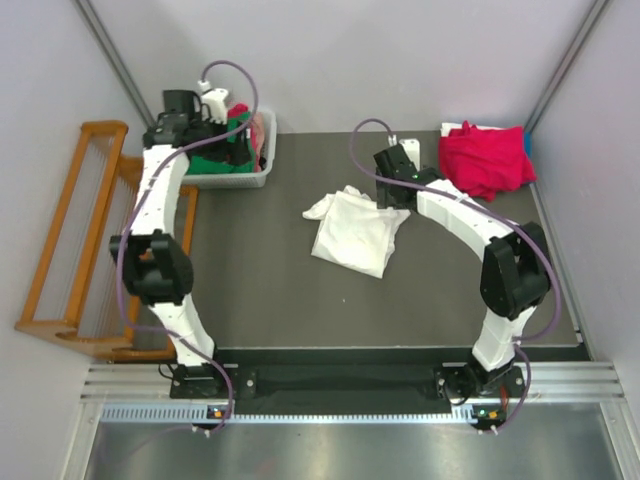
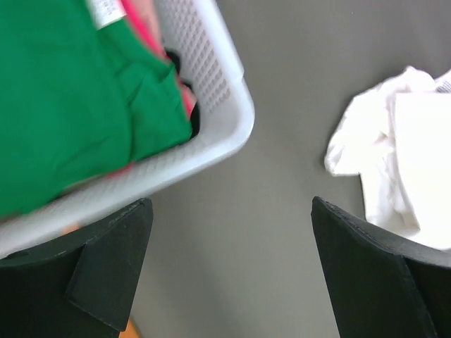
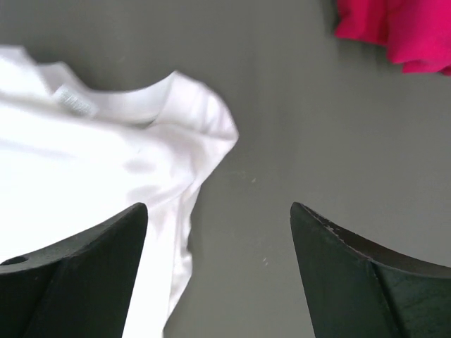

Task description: Fold and stack the t-shirts

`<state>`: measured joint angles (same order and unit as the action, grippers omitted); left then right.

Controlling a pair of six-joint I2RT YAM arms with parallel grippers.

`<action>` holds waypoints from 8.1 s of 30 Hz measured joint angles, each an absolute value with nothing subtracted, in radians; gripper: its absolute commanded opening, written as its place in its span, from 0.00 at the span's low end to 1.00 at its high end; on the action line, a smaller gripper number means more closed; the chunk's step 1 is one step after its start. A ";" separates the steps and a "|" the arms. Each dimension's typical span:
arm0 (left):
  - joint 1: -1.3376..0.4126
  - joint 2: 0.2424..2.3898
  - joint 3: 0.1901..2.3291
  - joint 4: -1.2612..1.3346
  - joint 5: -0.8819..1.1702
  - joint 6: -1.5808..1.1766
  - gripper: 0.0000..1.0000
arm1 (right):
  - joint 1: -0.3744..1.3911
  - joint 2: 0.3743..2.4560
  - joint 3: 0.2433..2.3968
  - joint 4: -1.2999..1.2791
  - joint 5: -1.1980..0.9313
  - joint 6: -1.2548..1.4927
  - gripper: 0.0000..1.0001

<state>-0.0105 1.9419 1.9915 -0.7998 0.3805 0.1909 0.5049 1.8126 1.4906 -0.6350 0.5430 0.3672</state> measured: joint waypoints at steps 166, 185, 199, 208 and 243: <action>0.174 1.580 1.511 -0.843 0.744 0.211 0.98 | 0.817 1.931 1.556 -0.711 0.353 0.284 0.76; 0.174 1.580 1.511 -0.844 0.747 0.211 0.98 | 0.815 2.032 1.563 -0.675 0.282 0.299 0.73; 0.162 1.580 1.511 -0.847 0.749 0.212 0.98 | 0.835 2.135 1.660 -0.674 0.242 0.300 0.73; 0.154 1.580 1.511 -0.849 0.755 0.211 0.98 | 0.774 2.100 1.692 -0.692 0.275 0.294 0.74; 0.149 1.580 1.511 -0.908 0.746 0.247 0.98 | 0.414 2.021 1.460 -0.516 0.231 0.349 0.75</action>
